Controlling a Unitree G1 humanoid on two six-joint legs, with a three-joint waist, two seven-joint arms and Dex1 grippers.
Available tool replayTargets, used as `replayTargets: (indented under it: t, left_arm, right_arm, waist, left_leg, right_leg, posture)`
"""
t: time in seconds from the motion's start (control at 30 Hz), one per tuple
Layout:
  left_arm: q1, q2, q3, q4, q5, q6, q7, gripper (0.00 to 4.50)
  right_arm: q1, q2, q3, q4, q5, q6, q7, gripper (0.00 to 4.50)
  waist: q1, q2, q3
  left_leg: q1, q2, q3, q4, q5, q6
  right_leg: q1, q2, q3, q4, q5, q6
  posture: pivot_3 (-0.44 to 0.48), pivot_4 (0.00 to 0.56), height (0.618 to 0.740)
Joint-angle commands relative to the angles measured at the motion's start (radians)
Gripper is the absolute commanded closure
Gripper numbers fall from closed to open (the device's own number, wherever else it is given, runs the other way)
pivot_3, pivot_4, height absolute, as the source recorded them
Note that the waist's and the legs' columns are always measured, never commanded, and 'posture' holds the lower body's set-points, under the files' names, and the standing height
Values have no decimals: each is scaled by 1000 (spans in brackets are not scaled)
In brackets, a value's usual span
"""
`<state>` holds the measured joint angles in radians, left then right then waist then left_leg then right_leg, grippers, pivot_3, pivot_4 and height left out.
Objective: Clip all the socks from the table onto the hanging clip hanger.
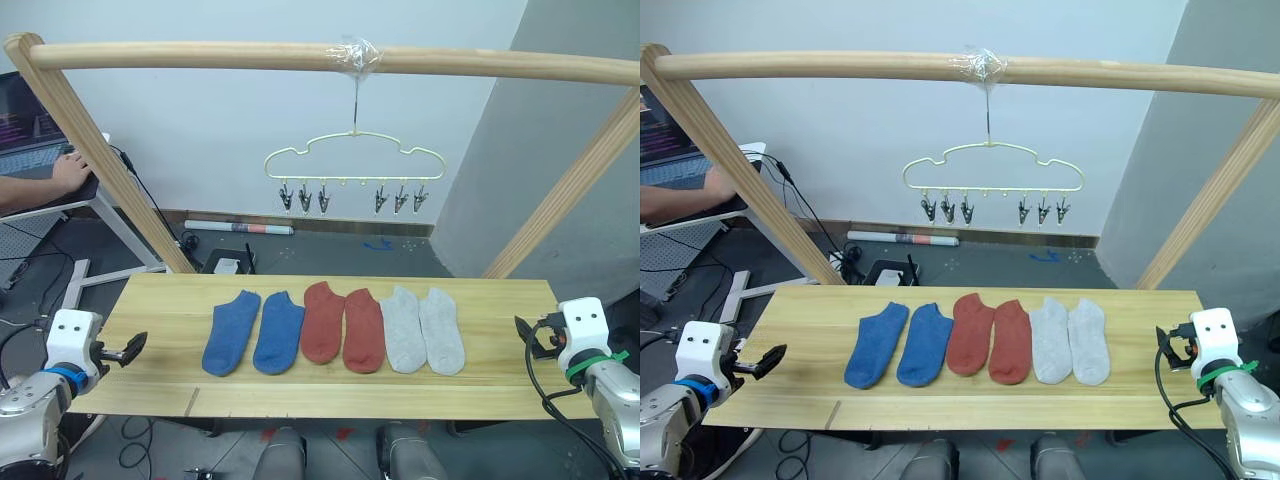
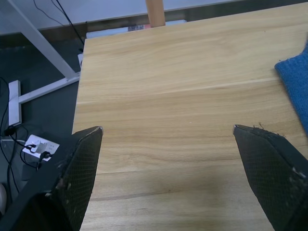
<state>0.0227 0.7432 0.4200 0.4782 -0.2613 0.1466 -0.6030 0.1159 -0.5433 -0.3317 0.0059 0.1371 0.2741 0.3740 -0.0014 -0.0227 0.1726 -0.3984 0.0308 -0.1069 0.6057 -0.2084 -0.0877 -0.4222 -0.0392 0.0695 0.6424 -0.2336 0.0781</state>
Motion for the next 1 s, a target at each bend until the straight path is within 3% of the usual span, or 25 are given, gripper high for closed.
replayTargets:
  t: [0.03, 0.53, 1.0]
  left_arm:
    - [-20, 39, 21, 5, 12, -12, 8, 0]
    - [-29, 59, 49, -13, -10, -21, -9, 0]
    - [23, 33, 48, -380, -76, 108, -33, 0]
  right_arm:
    - [-2, -18, -24, -28, -1, -12, -1, 16]
    - [-18, -25, -17, -34, -7, -8, -6, 16]
    - [-113, -12, 13, -69, 90, 48, 99, 16]
  waist:
    - [0, 0, 0]
    - [0, -2, 6]
    - [-1, -2, 36]
  left_leg:
    - [0, 0, 0, 0, 0, 0]
    - [0, 0, 0, 0, 0, 0]
    - [0, 0, 0, 0, 0, 0]
  right_leg:
    - [0, 0, 0, 0, 0, 0]
    - [0, 0, 0, 0, 0, 0]
    - [0, 0, 0, 1, 0, 0]
  posture:
    - [115, 145, 740]
    - [110, 174, 740]
    - [98, 215, 740]
